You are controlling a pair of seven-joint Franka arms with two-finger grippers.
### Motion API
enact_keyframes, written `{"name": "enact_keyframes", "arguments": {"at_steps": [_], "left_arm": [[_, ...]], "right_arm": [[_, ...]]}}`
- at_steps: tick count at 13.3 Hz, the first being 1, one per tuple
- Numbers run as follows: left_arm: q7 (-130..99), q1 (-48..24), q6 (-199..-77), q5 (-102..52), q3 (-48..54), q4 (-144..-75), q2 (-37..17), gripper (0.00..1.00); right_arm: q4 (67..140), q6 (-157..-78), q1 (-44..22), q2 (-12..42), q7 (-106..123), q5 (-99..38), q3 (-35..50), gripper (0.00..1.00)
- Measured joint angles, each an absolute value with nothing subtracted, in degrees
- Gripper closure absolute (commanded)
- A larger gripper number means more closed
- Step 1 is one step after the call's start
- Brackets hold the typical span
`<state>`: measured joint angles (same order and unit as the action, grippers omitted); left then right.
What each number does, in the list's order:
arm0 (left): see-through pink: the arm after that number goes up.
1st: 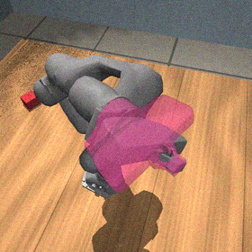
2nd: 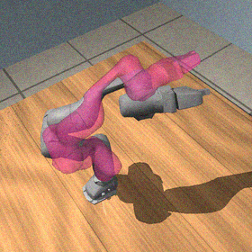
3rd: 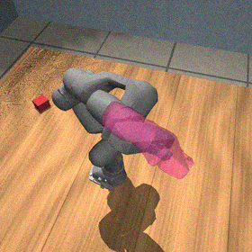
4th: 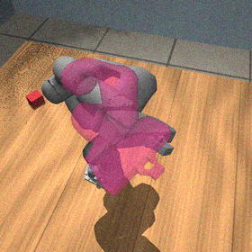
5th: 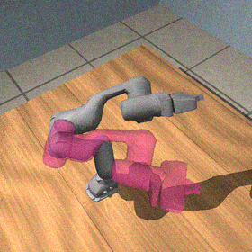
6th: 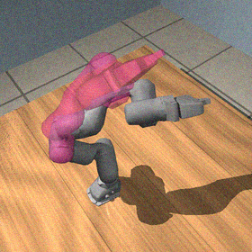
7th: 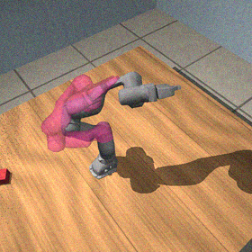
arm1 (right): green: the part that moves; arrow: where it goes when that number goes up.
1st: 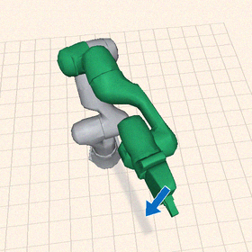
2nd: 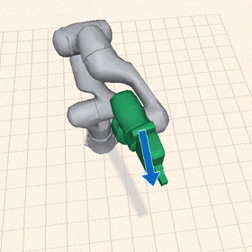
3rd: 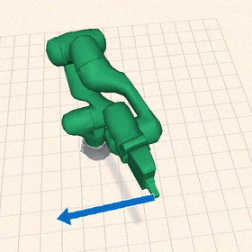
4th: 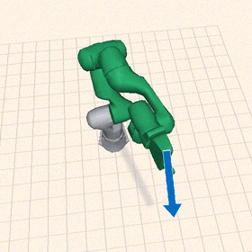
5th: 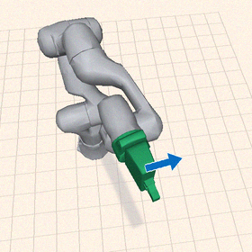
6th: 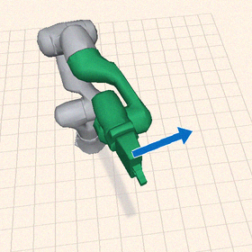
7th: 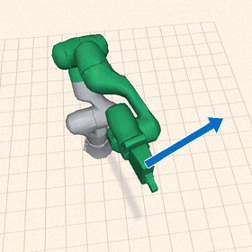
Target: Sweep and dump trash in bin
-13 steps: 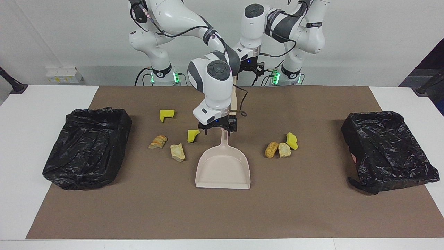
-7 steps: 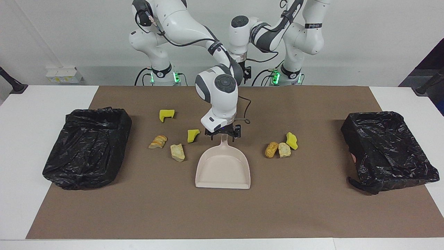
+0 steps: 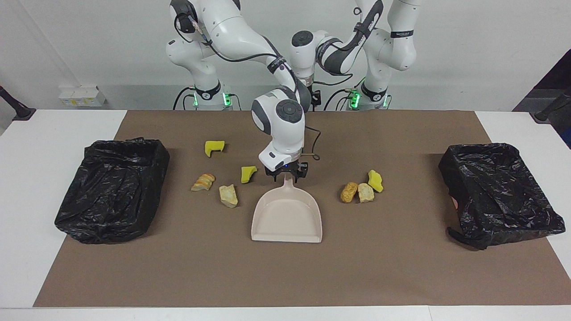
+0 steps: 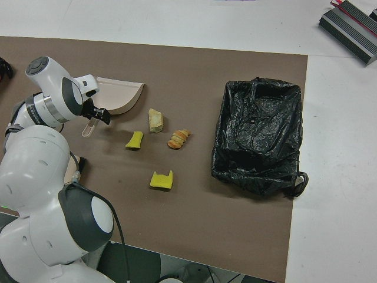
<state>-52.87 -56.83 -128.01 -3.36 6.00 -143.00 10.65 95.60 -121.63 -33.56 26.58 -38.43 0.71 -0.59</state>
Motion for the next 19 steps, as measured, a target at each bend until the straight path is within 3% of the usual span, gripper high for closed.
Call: {"name": "enact_keyframes", "arguments": {"at_steps": [1,2,3,4,5,7,11,15,19], "left_arm": [[-53.4,-57.0,-128.0,-3.4,6.0,-143.1,10.3,0.24],[-54.0,-57.6,-128.2,-3.4,6.0,-143.2,9.6,0.28],[-54.6,-58.2,-128.8,-3.4,6.0,-143.2,8.8,0.28],[-54.9,-58.3,-128.9,-3.4,6.0,-143.0,8.3,0.48],[-54.9,-58.3,-129.0,-3.4,5.9,-142.7,8.1,0.74],[-55.0,-58.3,-129.0,-3.4,5.7,-142.4,8.1,1.0],[-55.1,-58.2,-128.9,-3.4,5.1,-142.1,8.1,1.0],[-55.1,-56.7,-122.4,-3.3,4.1,-139.0,10.1,1.0],[-47.8,-47.2,-113.3,-3.2,3.8,-137.4,14.5,1.0]], "right_arm": [[95.5,-121.7,-33.7,26.5,-38.4,0.7,-0.6,0.63],[95.4,-121.7,-33.8,26.5,-38.4,0.7,-0.6,0.72],[95.4,-121.8,-33.8,26.4,-38.4,0.7,-0.6,0.93],[95.4,-121.8,-33.9,26.3,-38.4,0.7,-0.6,1.0],[95.4,-121.8,-33.8,26.3,-38.4,0.7,-0.6,1.0],[95.2,-121.8,-33.7,26.2,-38.3,0.7,-0.8,1.0],[94.8,-121.3,-32.3,24.9,-30.6,0.7,-1.3,1.0],[94.8,-118.7,-29.2,23.6,-8.2,0.7,-1.4,1.0],[94.8,-118.3,-27.6,23.5,10.3,1.1,-1.5,1.0]]}}
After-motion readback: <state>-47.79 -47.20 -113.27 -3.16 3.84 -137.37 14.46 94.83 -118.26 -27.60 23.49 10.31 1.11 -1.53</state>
